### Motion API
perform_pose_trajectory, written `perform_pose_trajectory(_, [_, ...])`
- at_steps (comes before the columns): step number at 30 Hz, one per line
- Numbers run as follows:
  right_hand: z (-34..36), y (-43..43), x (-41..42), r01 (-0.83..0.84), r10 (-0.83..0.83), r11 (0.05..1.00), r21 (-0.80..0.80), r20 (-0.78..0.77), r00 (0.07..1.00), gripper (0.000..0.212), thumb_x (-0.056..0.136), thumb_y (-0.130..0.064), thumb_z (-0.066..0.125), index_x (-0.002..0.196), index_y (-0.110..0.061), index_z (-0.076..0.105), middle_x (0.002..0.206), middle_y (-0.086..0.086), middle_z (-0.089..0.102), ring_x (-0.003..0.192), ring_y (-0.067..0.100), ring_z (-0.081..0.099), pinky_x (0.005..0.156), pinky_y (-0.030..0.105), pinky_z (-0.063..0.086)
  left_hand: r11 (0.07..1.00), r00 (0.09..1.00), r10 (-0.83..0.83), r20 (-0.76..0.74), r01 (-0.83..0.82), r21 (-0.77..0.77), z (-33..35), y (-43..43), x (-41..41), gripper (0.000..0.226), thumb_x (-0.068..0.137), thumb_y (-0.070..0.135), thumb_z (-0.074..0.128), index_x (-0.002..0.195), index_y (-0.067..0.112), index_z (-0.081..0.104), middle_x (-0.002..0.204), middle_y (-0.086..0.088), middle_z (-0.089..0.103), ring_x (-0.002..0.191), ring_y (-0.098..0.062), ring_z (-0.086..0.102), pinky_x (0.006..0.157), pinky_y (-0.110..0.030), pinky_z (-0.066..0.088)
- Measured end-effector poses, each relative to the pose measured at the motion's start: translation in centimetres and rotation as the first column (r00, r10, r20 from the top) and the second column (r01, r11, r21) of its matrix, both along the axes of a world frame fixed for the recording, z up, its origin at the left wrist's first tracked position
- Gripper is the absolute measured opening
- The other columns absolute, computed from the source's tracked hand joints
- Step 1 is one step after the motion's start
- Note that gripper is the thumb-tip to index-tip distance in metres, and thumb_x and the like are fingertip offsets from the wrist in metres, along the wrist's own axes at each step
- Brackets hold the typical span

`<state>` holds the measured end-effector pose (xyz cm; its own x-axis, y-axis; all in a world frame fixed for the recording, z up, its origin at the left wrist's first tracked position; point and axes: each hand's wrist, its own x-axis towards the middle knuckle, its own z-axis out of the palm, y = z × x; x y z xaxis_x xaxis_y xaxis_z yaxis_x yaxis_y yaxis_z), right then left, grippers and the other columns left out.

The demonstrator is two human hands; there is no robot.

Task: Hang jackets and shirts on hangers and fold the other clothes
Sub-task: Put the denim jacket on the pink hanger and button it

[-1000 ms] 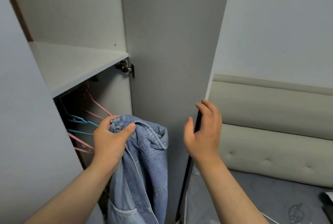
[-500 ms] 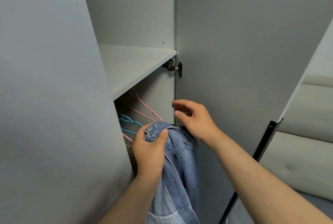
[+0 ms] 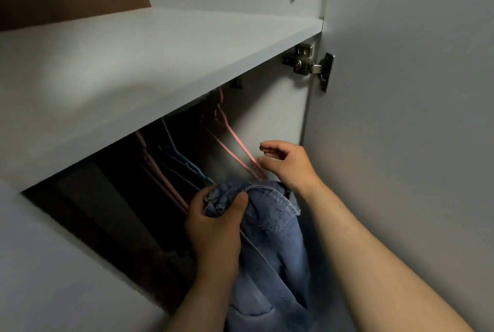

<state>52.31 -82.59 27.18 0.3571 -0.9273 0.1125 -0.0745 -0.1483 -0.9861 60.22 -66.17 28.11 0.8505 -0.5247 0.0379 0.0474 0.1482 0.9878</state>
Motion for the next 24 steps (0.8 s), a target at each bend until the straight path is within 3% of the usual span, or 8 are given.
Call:
perform_pose_trajectory(4, [-2.2,-3.0,2.7,-0.046,0.046,0.997,0.067,-0.004,0.999,0.041,0.075,-0.004,0.080,0.113,-0.009,0.067,0.104,0.003,0.068,0.100,0.016,0.063,0.096,0.029,0.051,0.999,1.000,0.001,0.006,-0.001,0.042,-1.1,-1.2,0.7,0.032,0.068,0.010,0.084,0.087,0.028,0.064,0.088,0.006,0.071,0.076,-0.007,0.069,0.066,-0.021,0.054])
perform_pose_trajectory(8, [-3.8,-4.0,4.2,-0.079,0.086,0.989,0.128,-0.051,0.995,0.045,0.076,-0.003,0.079,0.119,-0.001,0.064,0.105,0.007,0.067,0.098,0.014,0.063,0.096,0.026,0.050,0.999,0.997,-0.020,0.075,0.016,0.050,-1.1,-2.2,1.3,0.031,0.068,0.010,0.084,0.085,0.026,0.063,0.086,0.009,0.070,0.072,0.001,0.067,0.061,-0.012,0.052])
perform_pose_trajectory(12, [-3.8,-3.4,4.6,-0.090,0.102,0.988,0.128,-0.090,0.991,0.012,0.081,-0.005,0.074,0.091,0.001,0.074,0.084,0.014,0.072,0.073,0.014,0.064,0.072,0.025,0.054,0.997,0.989,-0.026,0.146,0.015,0.072,-0.9,-2.5,1.4,0.031,0.068,0.011,0.084,0.079,0.029,0.061,0.082,0.012,0.068,0.072,0.002,0.066,0.063,-0.012,0.052])
perform_pose_trajectory(15, [-3.5,-3.1,4.9,-0.153,0.172,0.980,0.127,-0.153,0.973,0.019,0.082,-0.018,0.076,0.081,0.001,0.073,0.067,0.009,0.065,0.058,0.011,0.054,0.055,0.022,0.045,0.996,0.989,-0.013,0.145,0.001,0.084,-1.2,-2.5,1.6,0.030,0.066,0.014,0.084,0.082,0.028,0.063,0.085,0.009,0.070,0.076,-0.005,0.068,0.069,-0.020,0.055])
perform_pose_trajectory(19, [-3.8,-3.4,6.0,-0.183,0.180,0.983,0.025,-0.358,0.916,0.016,0.080,-0.023,0.076,0.068,-0.016,0.069,0.068,0.001,0.064,0.063,0.009,0.055,0.062,0.023,0.046,0.996,0.992,0.011,0.129,-0.023,0.091,-1.4,-2.6,1.8,0.031,0.067,0.014,0.084,0.086,0.028,0.063,0.088,0.008,0.070,0.079,-0.006,0.068,0.070,-0.019,0.055])
perform_pose_trajectory(21, [-4.2,-3.6,6.2,-0.142,0.131,0.990,-0.007,-0.345,0.930,0.019,0.086,-0.017,0.069,0.068,-0.011,0.067,0.064,0.003,0.060,0.061,0.011,0.053,0.063,0.026,0.045,0.995,0.993,0.015,0.118,-0.027,0.099,-1.5,-2.5,1.8,0.032,0.067,0.014,0.084,0.086,0.029,0.063,0.089,0.007,0.070,0.079,-0.006,0.068,0.070,-0.020,0.055])
perform_pose_trajectory(24, [-4.7,-3.7,5.9,-0.067,0.075,0.997,0.041,-0.230,0.970,0.026,0.090,-0.020,0.060,0.076,0.002,0.065,0.066,0.011,0.055,0.061,0.019,0.052,0.062,0.040,0.050,0.994,0.994,0.018,0.110,-0.030,0.109,-1.8,-2.4,1.8,0.032,0.067,0.013,0.084,0.085,0.029,0.063,0.087,0.008,0.070,0.077,-0.005,0.068,0.070,-0.021,0.053])
